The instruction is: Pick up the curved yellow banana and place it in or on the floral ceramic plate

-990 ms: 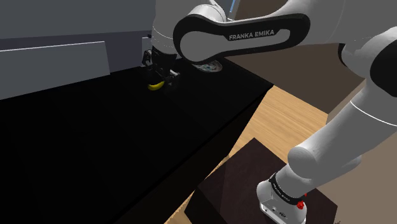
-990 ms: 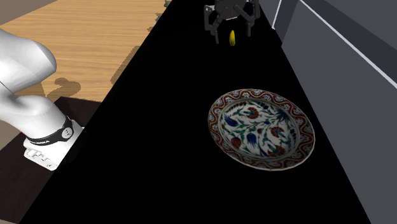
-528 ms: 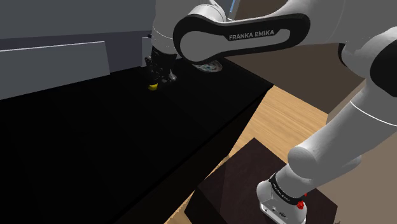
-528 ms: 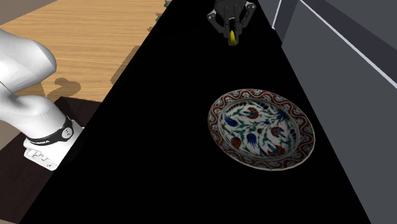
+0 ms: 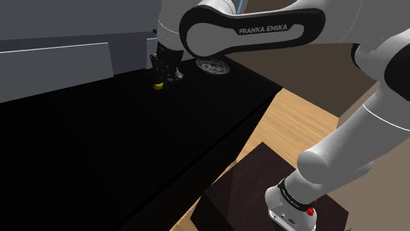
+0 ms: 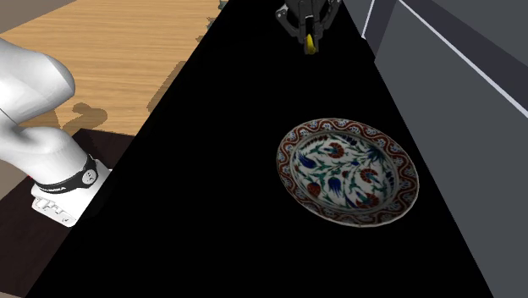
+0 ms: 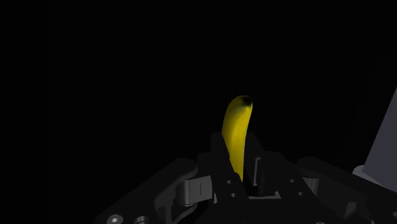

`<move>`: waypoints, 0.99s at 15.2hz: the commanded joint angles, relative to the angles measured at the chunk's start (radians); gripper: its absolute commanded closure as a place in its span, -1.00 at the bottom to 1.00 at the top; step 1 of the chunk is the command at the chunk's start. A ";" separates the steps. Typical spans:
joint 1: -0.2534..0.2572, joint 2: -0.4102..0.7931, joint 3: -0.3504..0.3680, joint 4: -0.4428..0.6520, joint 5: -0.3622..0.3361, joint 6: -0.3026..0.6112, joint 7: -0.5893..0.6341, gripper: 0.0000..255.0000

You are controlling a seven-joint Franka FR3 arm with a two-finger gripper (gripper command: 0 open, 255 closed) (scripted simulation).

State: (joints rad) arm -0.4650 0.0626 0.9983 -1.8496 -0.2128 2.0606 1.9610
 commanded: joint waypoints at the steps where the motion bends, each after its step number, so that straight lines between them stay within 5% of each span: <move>1: 0.001 -0.002 0.001 0.027 0.004 -0.028 -0.004 1.00; 15: 0.011 0.006 0.009 0.219 0.009 -0.215 -0.027 1.00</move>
State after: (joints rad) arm -0.4556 0.0667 1.0061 -1.6462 -0.2028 1.8609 1.9346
